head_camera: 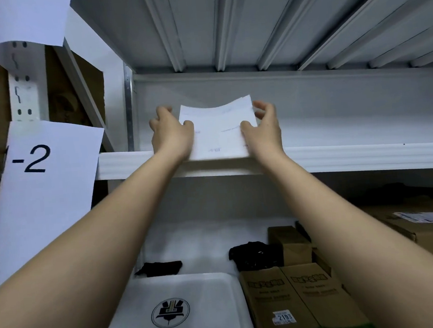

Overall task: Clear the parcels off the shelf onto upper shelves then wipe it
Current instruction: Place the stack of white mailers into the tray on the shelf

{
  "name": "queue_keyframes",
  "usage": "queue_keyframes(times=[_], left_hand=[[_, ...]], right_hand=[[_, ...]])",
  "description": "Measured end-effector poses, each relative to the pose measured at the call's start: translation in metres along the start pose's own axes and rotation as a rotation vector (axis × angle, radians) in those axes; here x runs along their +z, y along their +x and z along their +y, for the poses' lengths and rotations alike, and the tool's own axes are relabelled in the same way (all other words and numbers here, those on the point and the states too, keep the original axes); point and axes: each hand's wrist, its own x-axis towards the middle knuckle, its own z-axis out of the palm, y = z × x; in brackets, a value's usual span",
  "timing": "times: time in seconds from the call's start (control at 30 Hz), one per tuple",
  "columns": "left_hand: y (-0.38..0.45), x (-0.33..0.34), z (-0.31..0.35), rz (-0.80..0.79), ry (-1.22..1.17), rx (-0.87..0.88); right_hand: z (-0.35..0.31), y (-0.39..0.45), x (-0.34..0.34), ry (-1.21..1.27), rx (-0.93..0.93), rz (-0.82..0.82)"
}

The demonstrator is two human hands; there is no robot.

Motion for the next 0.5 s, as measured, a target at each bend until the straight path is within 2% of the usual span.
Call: queue_keyframes(times=[0.1,0.17,0.3,0.4,0.5], left_hand=[[-0.018,0.002,-0.002,0.058,-0.08,0.086],[-0.025,0.002,-0.006,0.083,-0.219,0.109],[-0.042,0.002,-0.016,0.082,-0.493,0.048],[-0.059,0.005,-0.029,0.028,-0.556,0.002],[-0.075,0.009,-0.047,0.043,-0.583,0.024]], right_hand=[[0.004,-0.022,-0.004,0.132,-0.06,0.071],[0.005,-0.037,-0.009,0.231,-0.071,0.097],[0.019,-0.067,-0.014,0.365,-0.073,0.133],[0.033,-0.083,-0.016,0.384,-0.04,0.126],[0.044,-0.1,-0.018,0.387,-0.068,0.099]])
